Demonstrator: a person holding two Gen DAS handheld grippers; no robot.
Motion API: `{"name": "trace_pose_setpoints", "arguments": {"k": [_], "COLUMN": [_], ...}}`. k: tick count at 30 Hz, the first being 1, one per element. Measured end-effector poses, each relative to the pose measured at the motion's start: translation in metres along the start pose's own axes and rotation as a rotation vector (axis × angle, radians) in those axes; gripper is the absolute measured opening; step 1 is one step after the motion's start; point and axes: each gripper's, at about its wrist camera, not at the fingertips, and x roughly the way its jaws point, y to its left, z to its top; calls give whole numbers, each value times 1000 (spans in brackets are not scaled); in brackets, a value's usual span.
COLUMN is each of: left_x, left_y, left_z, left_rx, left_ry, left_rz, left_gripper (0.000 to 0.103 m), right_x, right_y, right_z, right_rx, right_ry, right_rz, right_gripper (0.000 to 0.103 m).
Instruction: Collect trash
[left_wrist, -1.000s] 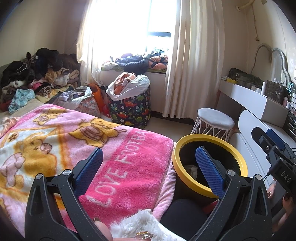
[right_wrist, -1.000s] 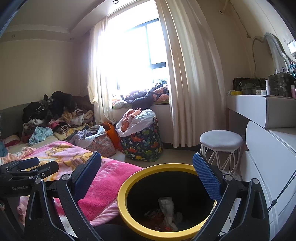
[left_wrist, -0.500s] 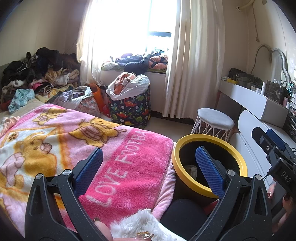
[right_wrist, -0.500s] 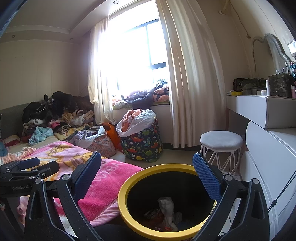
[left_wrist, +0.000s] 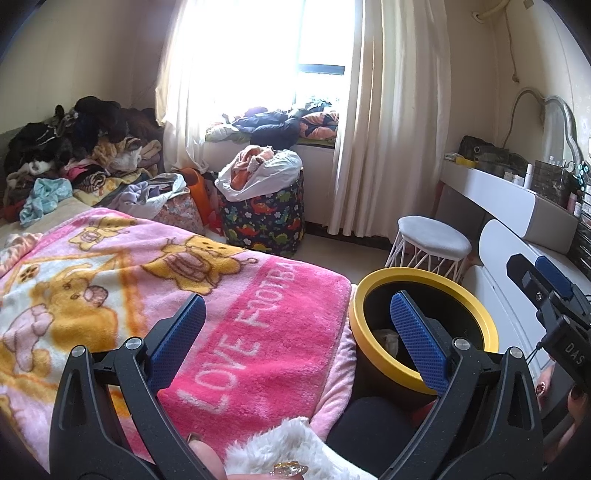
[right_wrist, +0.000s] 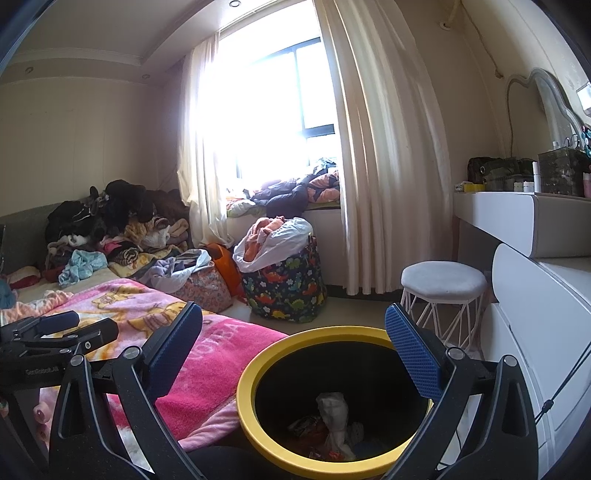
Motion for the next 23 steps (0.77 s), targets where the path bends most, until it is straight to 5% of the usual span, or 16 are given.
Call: {"name": "trace_pose_setpoints", "arguments": {"k": [5,12,17,19,23], "left_x": [-3,-22,-61,-75,-96], "left_y": [14,87,205,252,334], "left_z": [-2,-1,-23,-40,-88], "left_rx": [-18,-137,-298,-365,-473], "left_ry": [-2,6,24,66,204], "left_rz": [18,132,501,654,925], "left_gripper": [92,92,92,92,92], "right_x": [4,34,67,85,116], "right_y": [9,77,192,249,362], "right_z": [7,37,38,19,-50], "right_rx": [-11,-43,-164,-193,-316], "right_ry": [8,59,188,326,629], "right_rz": [46,307,628,776,919], "right_gripper": [97,97,97,97,97]}}
